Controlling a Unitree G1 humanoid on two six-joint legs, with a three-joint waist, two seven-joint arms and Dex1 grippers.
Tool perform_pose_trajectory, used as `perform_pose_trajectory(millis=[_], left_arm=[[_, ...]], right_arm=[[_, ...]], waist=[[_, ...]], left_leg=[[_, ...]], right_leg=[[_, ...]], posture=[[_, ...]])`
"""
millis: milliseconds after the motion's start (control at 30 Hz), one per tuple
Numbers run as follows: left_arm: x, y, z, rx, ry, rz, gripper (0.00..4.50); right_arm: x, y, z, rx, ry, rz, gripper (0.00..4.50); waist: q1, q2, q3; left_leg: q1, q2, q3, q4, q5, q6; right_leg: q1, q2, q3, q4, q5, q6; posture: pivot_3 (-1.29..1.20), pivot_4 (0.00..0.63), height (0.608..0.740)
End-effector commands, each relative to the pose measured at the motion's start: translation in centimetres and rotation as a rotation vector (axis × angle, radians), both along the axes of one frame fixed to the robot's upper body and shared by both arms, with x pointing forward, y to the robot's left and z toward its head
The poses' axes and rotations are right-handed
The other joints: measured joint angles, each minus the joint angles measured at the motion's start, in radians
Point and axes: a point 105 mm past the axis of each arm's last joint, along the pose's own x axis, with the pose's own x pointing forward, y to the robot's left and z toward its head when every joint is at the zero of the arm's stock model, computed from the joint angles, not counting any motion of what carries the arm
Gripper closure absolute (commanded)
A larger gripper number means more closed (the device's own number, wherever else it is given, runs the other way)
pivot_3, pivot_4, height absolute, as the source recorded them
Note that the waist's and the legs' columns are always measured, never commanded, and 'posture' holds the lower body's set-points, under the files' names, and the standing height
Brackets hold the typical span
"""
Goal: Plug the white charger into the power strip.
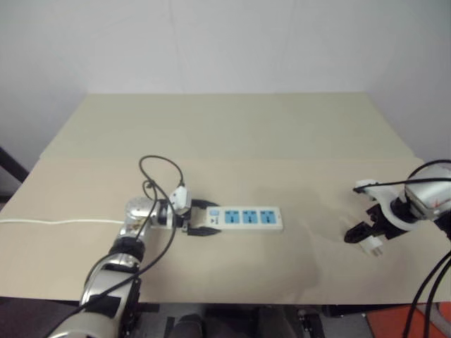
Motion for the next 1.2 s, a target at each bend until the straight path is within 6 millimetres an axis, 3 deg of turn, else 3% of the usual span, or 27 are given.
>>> perform_pose_trajectory(millis=[33, 233, 267, 333, 433, 633, 733, 967, 1200], left_arm=[[-0.1, 0.7, -0.6, 0.043, 0.01, 0.014, 1.24], [0.0, 0.9, -0.6, 0.049, 0.009, 0.025, 1.24], [0.0, 0.9, -0.6, 0.05, 0.009, 0.025, 1.24], [0.0, 0.9, -0.6, 0.053, 0.009, 0.027, 1.24], [-0.1, 0.9, -0.8, 0.057, 0.013, 0.025, 1.24], [-0.2, 1.0, -0.9, 0.057, 0.018, 0.028, 1.24], [-0.1, 1.1, -0.6, 0.055, 0.013, 0.034, 1.24], [0.2, 1.5, -0.2, 0.05, 0.004, 0.061, 1.24], [-0.3, 1.9, -0.5, 0.069, 0.01, 0.044, 1.24]], right_arm=[[0.3, 0.2, -0.1, 0.015, -0.021, 0.014, 1.24], [0.2, 0.5, -0.5, 0.016, -0.023, 0.026, 3.23], [0.3, 0.6, -0.3, 0.017, -0.03, 0.03, 3.39], [0.5, 0.8, 0.2, 0.007, -0.06, 0.052, 3.39], [1.8, 2.3, 2.5, 0.025, -0.169, 0.111, 3.39], [5.4, 9.0, 10.0, 0.26, -0.636, 0.32, 3.39], [6.1, 12.0, 11.9, 0.395, -0.816, 0.395, 3.39], [5.7, 17.8, 12.0, 0.619, -1.065, 0.564, 3.39], [4.3, 22.1, 9.5, 0.817, -1.089, 0.751, 3.39]], waist=[[-0.001, 0.0, 0.0], [-0.002, -0.001, -0.002], [-0.002, -0.001, -0.003], [-0.002, -0.001, -0.003], [-0.007, 0.0, -0.003], [-0.006, 0.0, -0.003], [-0.004, -0.001, -0.003], [-0.004, -0.002, -0.004], [-0.018, -0.002, -0.004]], left_leg=[[0.0, 0.0, 0.0, 0.0, 0.0, 0.0], [0.001, 0.001, 0.0, 0.0, 0.0, 0.0], [0.001, 0.001, 0.0, 0.0, 0.0, 0.0], [0.001, 0.001, 0.0, 0.0, 0.0, 0.0], [0.001, 0.001, 0.0, 0.0, 0.0, 0.0], [0.001, 0.001, 0.0, 0.0, 0.0, 0.0], [0.001, 0.001, -0.001, -0.001, 0.0, 0.0], [0.0, 0.001, -0.001, -0.001, 0.0, 0.0], [0.002, 0.001, -0.001, -0.001, 0.0, 0.0]], right_leg=[[0.0, 0.0, 0.0, 0.0, 0.0, 0.0], [0.0, 0.001, 0.0, 0.0, 0.0, 0.0], [0.001, 0.001, 0.0, 0.0, 0.0, 0.0], [0.001, 0.001, 0.0, 0.0, 0.0, 0.0], [0.0, 0.001, 0.001, 0.001, 0.0, -0.001], [0.0, 0.001, 0.001, 0.001, 0.0, -0.001], [0.0, 0.001, 0.001, 0.002, 0.001, -0.001], [0.0, 0.001, 0.0, 0.004, 0.002, -0.001], [0.0, 0.002, 0.001, 0.005, 0.002, -0.001]], posture=[[0.0, 0.15, 0.74], [0.0, 0.15, 0.74], [0.0, 0.15, 0.74], [0.0, 0.15, 0.74], [0.0, 0.15, 0.74], [0.0, 0.15, 0.74], [0.0, 0.15, 0.74], [0.0, 0.15, 0.74], [0.0, 0.15, 0.74]])
